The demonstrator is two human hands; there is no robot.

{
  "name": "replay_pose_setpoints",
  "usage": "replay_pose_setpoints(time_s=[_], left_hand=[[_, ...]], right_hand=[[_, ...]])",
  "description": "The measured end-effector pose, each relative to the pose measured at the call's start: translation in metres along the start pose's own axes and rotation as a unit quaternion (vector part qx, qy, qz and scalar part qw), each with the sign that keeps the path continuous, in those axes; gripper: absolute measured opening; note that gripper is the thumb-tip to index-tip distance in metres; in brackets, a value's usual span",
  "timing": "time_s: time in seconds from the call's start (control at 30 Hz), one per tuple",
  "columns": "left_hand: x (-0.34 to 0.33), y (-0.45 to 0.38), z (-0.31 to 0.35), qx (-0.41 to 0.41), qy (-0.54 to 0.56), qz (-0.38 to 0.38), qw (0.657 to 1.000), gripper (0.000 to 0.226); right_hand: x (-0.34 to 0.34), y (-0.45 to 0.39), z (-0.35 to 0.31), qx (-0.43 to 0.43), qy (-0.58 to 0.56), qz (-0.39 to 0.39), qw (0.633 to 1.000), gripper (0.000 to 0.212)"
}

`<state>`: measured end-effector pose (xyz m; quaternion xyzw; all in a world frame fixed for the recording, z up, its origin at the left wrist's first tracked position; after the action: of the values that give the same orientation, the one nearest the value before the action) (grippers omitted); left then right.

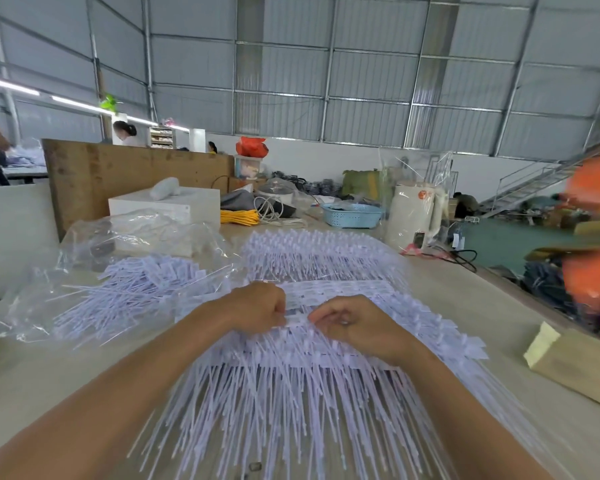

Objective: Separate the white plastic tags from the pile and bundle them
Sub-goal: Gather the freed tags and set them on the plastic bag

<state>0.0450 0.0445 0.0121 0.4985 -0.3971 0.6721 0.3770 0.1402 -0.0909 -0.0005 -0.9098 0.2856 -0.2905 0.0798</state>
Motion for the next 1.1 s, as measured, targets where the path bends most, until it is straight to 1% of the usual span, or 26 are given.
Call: replay_pose_setpoints(time_s=[0.1, 0.17, 0.23, 0.3, 0.37, 0.43, 0.5, 0.57, 0.63, 0.7, 0.77, 0.8, 0.9, 0.93, 0.97, 1.0, 1.03, 1.07, 1.1], left_hand=[[0.009, 0.0, 0.005, -0.025, 0.046, 0.003, 0.999, 0.009], [0.022, 0.0, 0.016, -0.048, 0.065, 0.029, 0.996, 0.008], [0.035, -0.002, 0.033, -0.075, 0.076, 0.058, 0.993, 0.007], [0.047, -0.004, 0.048, -0.104, 0.042, 0.095, 0.989, 0.008], [0.055, -0.004, 0.059, -0.122, -0.01, 0.137, 0.983, 0.007], [0.055, -0.006, 0.065, -0.136, 0.003, 0.163, 0.977, 0.002], [0.051, -0.007, 0.069, -0.139, 0.053, 0.173, 0.974, 0.008], [0.046, -0.009, 0.069, -0.116, 0.122, 0.168, 0.971, 0.013], [0.041, -0.014, 0.065, -0.085, 0.158, 0.161, 0.971, 0.013], [0.035, -0.016, 0.06, -0.069, 0.201, 0.142, 0.967, 0.021], [0.029, -0.015, 0.057, -0.052, 0.306, 0.108, 0.944, 0.029], [0.026, -0.015, 0.056, -0.04, 0.335, 0.096, 0.936, 0.033], [0.022, -0.018, 0.056, -0.01, 0.37, 0.097, 0.924, 0.044], [0.021, -0.018, 0.055, 0.006, 0.384, 0.095, 0.918, 0.044], [0.018, -0.019, 0.054, 0.028, 0.415, 0.076, 0.906, 0.043], [0.015, -0.018, 0.054, 0.047, 0.462, 0.038, 0.885, 0.04], [0.01, -0.015, 0.054, 0.06, 0.499, -0.009, 0.865, 0.037], [0.007, -0.013, 0.053, 0.067, 0.51, -0.04, 0.857, 0.035], [0.006, -0.012, 0.049, 0.072, 0.492, -0.044, 0.866, 0.035]], right_hand=[[0.005, -0.001, 0.001, -0.014, -0.019, 0.041, 0.999, 0.02], [0.009, -0.003, 0.0, -0.018, -0.028, 0.089, 0.995, 0.02], [0.013, -0.004, -0.008, 0.01, -0.024, 0.119, 0.993, 0.024], [0.017, -0.002, -0.016, 0.034, -0.038, 0.108, 0.993, 0.029], [0.025, 0.002, -0.02, 0.006, -0.095, 0.083, 0.992, 0.036], [0.036, 0.003, -0.021, -0.034, -0.136, 0.072, 0.988, 0.028], [0.042, 0.003, -0.022, -0.038, -0.109, 0.067, 0.991, 0.018], [0.044, 0.004, -0.026, 0.011, -0.023, 0.089, 0.996, 0.026], [0.045, 0.005, -0.032, 0.061, 0.037, 0.126, 0.989, 0.029], [0.046, 0.003, -0.032, 0.074, 0.041, 0.14, 0.987, 0.027], [0.047, 0.002, -0.031, 0.075, 0.049, 0.141, 0.986, 0.025], [0.046, 0.001, -0.03, 0.081, 0.063, 0.143, 0.984, 0.024], [0.042, -0.001, -0.03, 0.108, 0.13, 0.157, 0.973, 0.019], [0.041, -0.002, -0.031, 0.128, 0.177, 0.17, 0.961, 0.014], [0.042, -0.002, -0.033, 0.165, 0.246, 0.194, 0.935, 0.009], [0.043, -0.002, -0.035, 0.206, 0.327, 0.221, 0.896, 0.007], [0.048, -0.004, -0.035, 0.228, 0.378, 0.247, 0.863, 0.009], [0.059, -0.006, -0.032, 0.213, 0.391, 0.266, 0.855, 0.012], [0.074, -0.01, -0.026, 0.168, 0.368, 0.279, 0.871, 0.016]])
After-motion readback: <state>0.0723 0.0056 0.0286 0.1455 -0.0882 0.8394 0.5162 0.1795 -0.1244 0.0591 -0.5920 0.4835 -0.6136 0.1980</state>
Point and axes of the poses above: each hand's wrist, its own y-axis away from the middle knuckle, its own x-axis out of the back of the hand, z = x × y, the point moved 5 cm from there along -y, towards the middle knuckle, and after that the axes turned 10 degrees about z, right-handed, at the moved point
